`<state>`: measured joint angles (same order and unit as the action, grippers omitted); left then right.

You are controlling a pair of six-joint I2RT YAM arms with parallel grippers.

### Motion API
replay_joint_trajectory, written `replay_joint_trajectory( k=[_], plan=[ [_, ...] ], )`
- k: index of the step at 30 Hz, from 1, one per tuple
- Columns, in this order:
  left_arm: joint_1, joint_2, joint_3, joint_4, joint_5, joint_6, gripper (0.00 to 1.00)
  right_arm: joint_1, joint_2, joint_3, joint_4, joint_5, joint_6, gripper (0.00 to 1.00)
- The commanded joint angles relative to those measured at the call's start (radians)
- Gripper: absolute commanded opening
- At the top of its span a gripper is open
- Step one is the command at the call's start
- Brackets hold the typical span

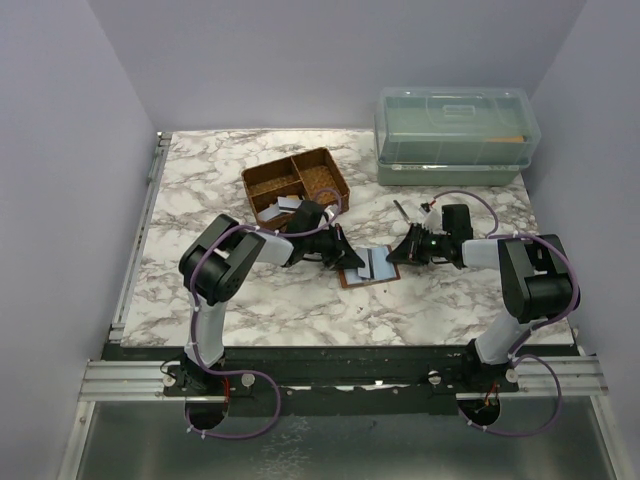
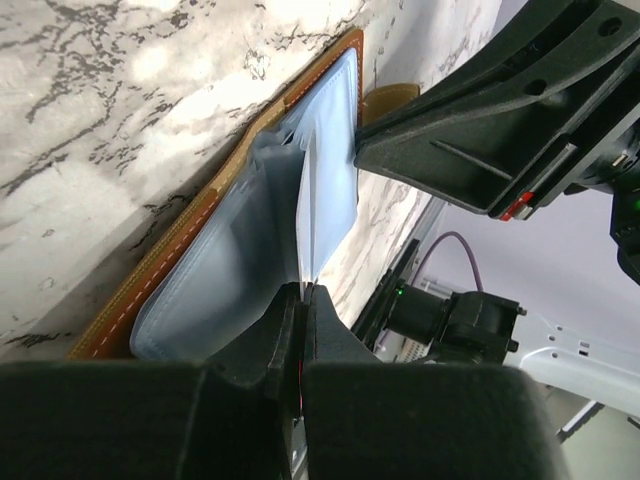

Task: Put the credit cards into the card holder
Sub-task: Insert the credit card into the card holder.

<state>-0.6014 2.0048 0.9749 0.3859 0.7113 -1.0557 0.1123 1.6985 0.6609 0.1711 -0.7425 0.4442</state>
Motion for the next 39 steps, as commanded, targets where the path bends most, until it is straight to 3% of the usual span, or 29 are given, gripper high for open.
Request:
replay_joint_trajectory(
  k=[1, 9, 15, 25, 31, 39],
  plan=[
    [-0.010, -0.002, -0.021, 0.074, -0.103, -0.008, 0.00, 0.006, 0.026, 0.010, -0.006, 0.025, -0.009, 0.11],
    [-0.029, -0.012, -0.052, 0.120, -0.177, -0.035, 0.00, 0.007, 0.013, 0.009, -0.016, 0.031, -0.006, 0.11],
    [-0.070, 0.034, -0.017, 0.111, -0.129, -0.043, 0.01, 0.007, -0.009, -0.001, -0.014, 0.030, -0.005, 0.12],
    [-0.106, -0.074, 0.041, -0.220, -0.316, 0.145, 0.31, 0.007, -0.012, -0.006, -0.005, 0.031, -0.007, 0.13],
    [-0.114, -0.108, 0.064, -0.282, -0.330, 0.197, 0.38, 0.007, -0.015, -0.012, 0.006, 0.029, -0.006, 0.13],
    [-0.183, -0.004, 0.253, -0.416, -0.308, 0.240, 0.38, 0.007, -0.035, -0.025, 0.015, 0.026, -0.005, 0.13]
  ],
)
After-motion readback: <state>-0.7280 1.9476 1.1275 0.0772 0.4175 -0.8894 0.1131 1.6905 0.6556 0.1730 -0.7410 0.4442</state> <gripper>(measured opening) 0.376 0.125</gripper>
